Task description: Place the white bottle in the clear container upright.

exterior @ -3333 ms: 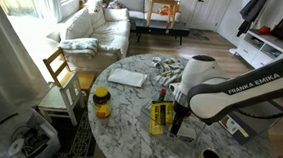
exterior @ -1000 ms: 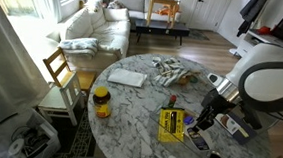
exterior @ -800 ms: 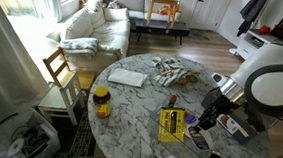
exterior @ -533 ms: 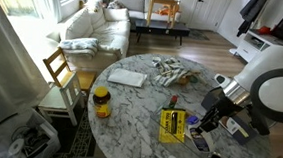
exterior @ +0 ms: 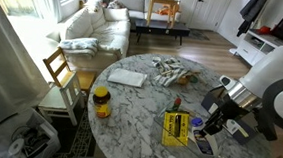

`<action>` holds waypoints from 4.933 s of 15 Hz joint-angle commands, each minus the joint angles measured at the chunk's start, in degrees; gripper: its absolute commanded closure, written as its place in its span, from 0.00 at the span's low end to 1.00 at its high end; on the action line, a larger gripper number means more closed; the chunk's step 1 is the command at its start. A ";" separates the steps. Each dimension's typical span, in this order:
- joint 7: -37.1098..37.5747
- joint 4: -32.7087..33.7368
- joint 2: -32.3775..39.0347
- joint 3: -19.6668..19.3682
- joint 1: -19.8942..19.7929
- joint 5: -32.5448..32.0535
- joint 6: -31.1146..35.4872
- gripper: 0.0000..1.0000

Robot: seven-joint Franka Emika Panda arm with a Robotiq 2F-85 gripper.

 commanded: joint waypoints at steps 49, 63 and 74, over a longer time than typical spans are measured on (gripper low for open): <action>15.46 0.50 0.11 -1.55 1.55 -14.67 -5.45 0.80; 13.13 3.08 9.66 1.04 2.38 -13.41 -1.09 0.80; 13.95 3.53 11.41 2.26 2.15 -14.19 -1.05 0.42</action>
